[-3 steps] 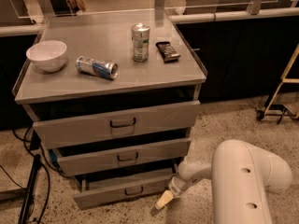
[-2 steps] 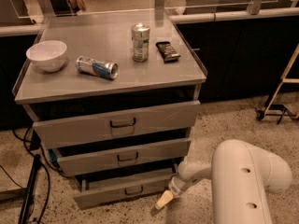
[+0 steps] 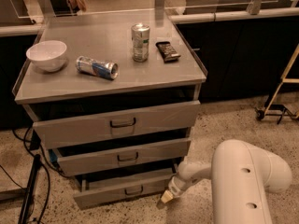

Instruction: Close bottom drawer

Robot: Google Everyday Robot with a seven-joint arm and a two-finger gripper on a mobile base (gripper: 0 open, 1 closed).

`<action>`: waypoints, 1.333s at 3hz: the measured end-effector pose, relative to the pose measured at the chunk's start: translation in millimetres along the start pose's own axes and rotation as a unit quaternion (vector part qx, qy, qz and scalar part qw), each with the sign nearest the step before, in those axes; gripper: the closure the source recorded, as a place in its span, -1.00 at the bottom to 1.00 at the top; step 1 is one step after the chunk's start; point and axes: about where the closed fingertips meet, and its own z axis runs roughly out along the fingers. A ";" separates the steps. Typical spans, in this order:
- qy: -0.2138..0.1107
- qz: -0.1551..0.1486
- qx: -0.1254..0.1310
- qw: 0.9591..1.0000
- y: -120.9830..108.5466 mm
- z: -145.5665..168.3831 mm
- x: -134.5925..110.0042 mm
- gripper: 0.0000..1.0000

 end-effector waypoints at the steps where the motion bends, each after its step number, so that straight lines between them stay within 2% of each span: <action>1: 0.000 0.000 0.000 1.000 0.0 0.0 0.0 0.46; 2: -0.020 -0.019 0.007 1.000 -5.3 -5.4 -9.0 0.93; 4: -0.050 -0.042 0.017 0.998 -14.0 -10.0 -22.9 1.00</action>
Offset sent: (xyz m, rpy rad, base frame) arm 0.0284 -0.0009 0.0174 0.0429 -0.1261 0.0444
